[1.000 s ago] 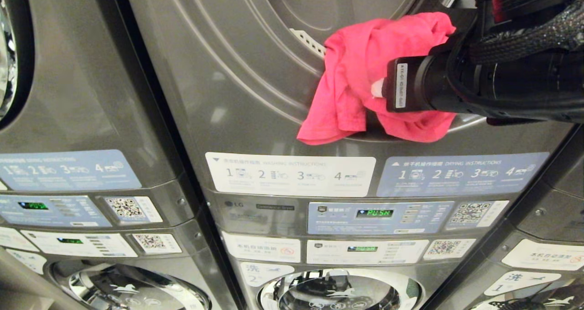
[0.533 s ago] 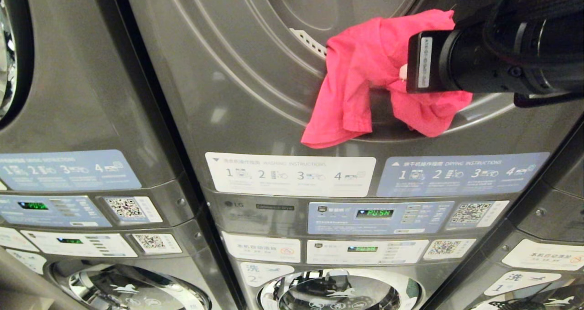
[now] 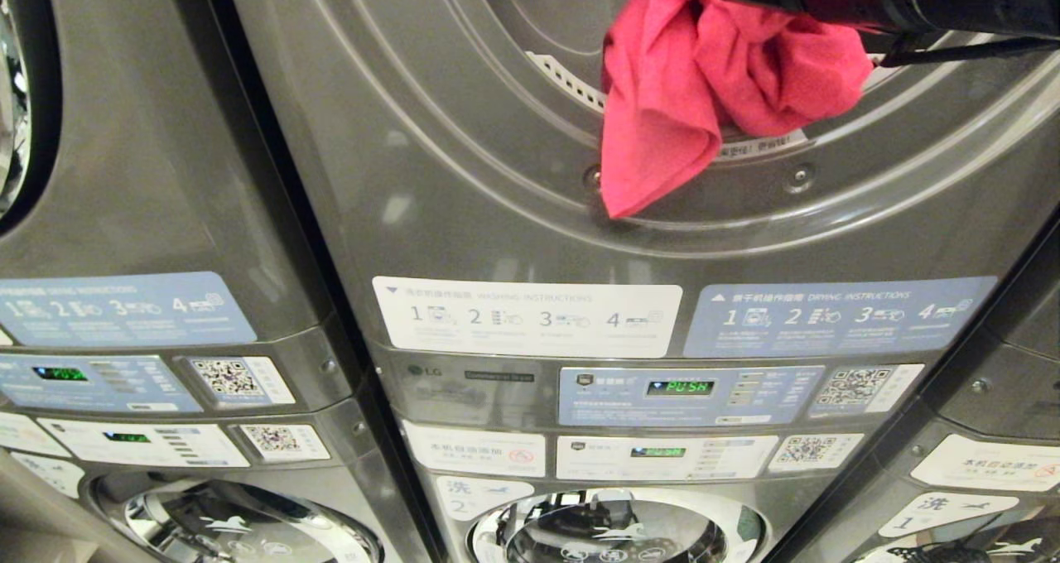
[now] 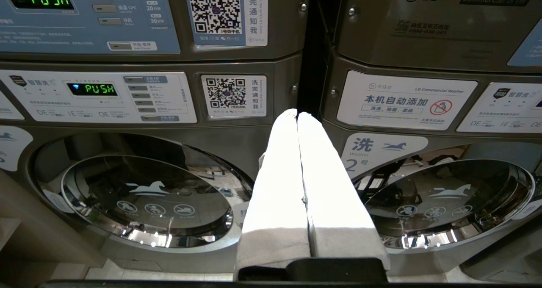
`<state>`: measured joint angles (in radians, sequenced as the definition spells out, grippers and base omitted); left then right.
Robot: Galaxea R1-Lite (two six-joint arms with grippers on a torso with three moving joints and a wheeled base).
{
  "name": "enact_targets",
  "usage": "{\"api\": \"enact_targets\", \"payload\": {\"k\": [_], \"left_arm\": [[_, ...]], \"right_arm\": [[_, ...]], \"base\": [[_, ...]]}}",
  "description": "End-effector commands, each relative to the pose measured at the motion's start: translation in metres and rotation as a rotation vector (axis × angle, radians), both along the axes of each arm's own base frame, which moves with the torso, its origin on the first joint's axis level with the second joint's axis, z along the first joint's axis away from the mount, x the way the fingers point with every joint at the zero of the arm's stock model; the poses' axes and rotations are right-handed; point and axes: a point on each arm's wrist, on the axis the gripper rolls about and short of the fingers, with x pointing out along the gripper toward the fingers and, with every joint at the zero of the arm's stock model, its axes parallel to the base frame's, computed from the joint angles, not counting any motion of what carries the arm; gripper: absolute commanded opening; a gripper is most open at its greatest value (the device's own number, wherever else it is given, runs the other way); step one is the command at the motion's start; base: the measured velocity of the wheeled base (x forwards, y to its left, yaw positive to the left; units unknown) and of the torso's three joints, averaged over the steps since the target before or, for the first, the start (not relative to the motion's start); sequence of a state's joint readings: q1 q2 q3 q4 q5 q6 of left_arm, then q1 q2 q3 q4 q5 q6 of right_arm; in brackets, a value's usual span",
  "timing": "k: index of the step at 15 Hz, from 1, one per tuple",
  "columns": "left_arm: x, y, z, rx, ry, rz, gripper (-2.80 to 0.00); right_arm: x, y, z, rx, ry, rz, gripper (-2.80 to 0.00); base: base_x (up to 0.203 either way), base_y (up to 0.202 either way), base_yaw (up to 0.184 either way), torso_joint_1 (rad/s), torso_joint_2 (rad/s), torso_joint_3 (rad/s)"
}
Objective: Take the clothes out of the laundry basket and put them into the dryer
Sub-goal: Put the clothes in the dryer
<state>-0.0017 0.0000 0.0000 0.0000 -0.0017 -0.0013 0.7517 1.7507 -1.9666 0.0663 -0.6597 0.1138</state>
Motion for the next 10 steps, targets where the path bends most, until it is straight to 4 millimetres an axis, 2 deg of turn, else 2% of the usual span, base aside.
{"api": "enact_targets", "payload": {"k": [1,2,3,4,6,10], "left_arm": [[0.000,0.000,0.000,0.000,-0.003,0.000,-2.80],[0.000,0.000,0.000,0.000,-0.002,0.000,-2.80],[0.000,0.000,0.000,0.000,-0.002,0.000,-2.80],[0.000,0.000,0.000,0.000,-0.002,0.000,-2.80],[0.000,0.000,0.000,0.000,-0.002,0.000,-2.80],[0.000,0.000,0.000,0.000,-0.002,0.000,-2.80]], "right_arm": [[0.037,0.011,-0.001,0.076,-0.193,-0.044,-2.80],[0.053,0.010,-0.003,0.079,-0.282,-0.047,-2.80],[0.074,0.000,-0.007,0.052,-0.375,-0.061,-2.80],[0.087,-0.010,-0.008,0.021,-0.453,-0.051,-2.80],[0.099,-0.022,-0.009,-0.012,-0.517,-0.041,-2.80],[0.107,-0.019,-0.019,-0.047,-0.449,-0.031,-2.80]], "base": [[0.000,0.000,0.000,0.000,0.00,0.000],[0.000,0.000,0.000,0.000,0.00,0.000],[0.000,0.000,0.000,0.000,0.00,0.000],[0.000,0.000,0.000,0.000,0.00,0.000],[0.000,0.000,0.000,0.000,0.00,0.000],[0.000,0.000,0.000,0.000,0.00,0.000]]}}
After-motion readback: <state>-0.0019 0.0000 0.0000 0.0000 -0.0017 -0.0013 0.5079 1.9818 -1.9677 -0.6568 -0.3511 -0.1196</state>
